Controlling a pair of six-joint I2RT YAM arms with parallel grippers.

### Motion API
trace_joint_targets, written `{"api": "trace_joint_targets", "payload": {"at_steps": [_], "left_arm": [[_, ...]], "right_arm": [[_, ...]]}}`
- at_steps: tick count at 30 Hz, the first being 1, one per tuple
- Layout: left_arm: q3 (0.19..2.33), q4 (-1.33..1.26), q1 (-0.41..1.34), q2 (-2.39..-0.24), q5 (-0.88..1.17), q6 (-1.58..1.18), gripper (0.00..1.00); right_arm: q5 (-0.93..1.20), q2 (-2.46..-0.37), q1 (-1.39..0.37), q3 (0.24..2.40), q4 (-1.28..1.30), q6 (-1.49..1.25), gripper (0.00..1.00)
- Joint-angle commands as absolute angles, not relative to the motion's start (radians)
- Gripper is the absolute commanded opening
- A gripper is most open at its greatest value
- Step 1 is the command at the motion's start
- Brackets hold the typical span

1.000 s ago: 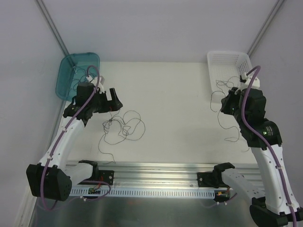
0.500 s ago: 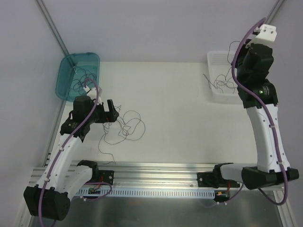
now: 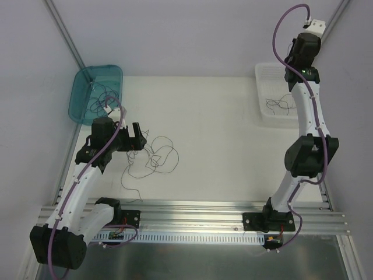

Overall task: Untangle the cables
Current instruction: Place the cable in the bin.

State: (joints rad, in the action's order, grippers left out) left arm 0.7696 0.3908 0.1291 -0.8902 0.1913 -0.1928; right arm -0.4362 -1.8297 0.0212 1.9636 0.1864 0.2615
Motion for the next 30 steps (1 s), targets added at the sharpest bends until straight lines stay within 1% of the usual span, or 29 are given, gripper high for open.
{"api": "trace_joint_targets", "payload": {"at_steps": [1,2,3,4,6,7,10,13,16,19,20,22,23,25,28,30], "left_arm": [[0.772,0.377,0.123,-0.905,0.166,-0.17,0.99],[0.773,0.377,0.123,-0.911,0.164,-0.169,0.99],[0.773,0.379,0.121,-0.914,0.166,-0.169,0.99],[0.773,0.379,0.121,-0.917,0.164,-0.169,0.99],[0.775,0.379,0.121,-0.923,0.169,-0.169,0.99],[0.775,0.379,0.121,-0.925,0.169,-0.169,0.99],[0.773,0.379,0.121,-0.927,0.169,-0.169,0.99],[0.772,0.38,0.121,-0.927,0.175,-0.172,0.99],[0.772,0.382,0.12,-0.928,0.176,-0.172,0.99],[0.77,0.39,0.121,-0.933,0.175,-0.176,0.99],[0.77,0.393,0.121,-0.936,0.175,-0.178,0.99],[0.767,0.396,0.12,-0.94,0.176,-0.189,0.99],[0.765,0.399,0.12,-0.943,0.178,-0.192,0.99],[0.762,0.405,0.121,-0.948,0.181,-0.21,0.99],[0.75,0.413,0.121,-0.96,0.184,-0.239,0.99],[0.744,0.417,0.121,-0.972,0.181,-0.25,0.99]], "right_arm": [[-0.37,-1.937,0.087,2.032,0.198,0.184,0.06],[-0.361,-1.951,0.109,2.036,0.21,0.167,0.12],[-0.323,-1.968,0.115,2.04,0.225,0.161,0.2],[-0.305,-1.976,0.121,2.04,0.257,0.157,0.46],[-0.299,-1.968,0.121,2.017,0.285,0.141,0.63],[-0.285,-1.951,0.121,2.002,0.304,0.129,0.75],[-0.166,-1.838,0.101,1.884,0.304,0.118,0.88],[-0.149,-1.729,0.032,1.801,0.394,0.135,0.94],[-0.037,-1.614,-0.052,1.674,0.456,0.1,0.93],[0.073,-1.522,-0.181,1.522,0.485,0.083,0.94],[0.092,-1.513,-0.257,1.494,0.497,0.083,0.94],[0.15,-1.508,-0.339,1.433,0.526,0.1,0.93],[0.164,-1.512,-0.419,1.418,0.534,0.106,0.93],[0.17,-1.537,-0.495,1.39,0.545,0.077,0.91],[0.152,-1.586,-0.662,1.341,0.468,0.003,0.88],[0.091,-1.647,-0.724,1.341,0.402,-0.04,0.87]]}}
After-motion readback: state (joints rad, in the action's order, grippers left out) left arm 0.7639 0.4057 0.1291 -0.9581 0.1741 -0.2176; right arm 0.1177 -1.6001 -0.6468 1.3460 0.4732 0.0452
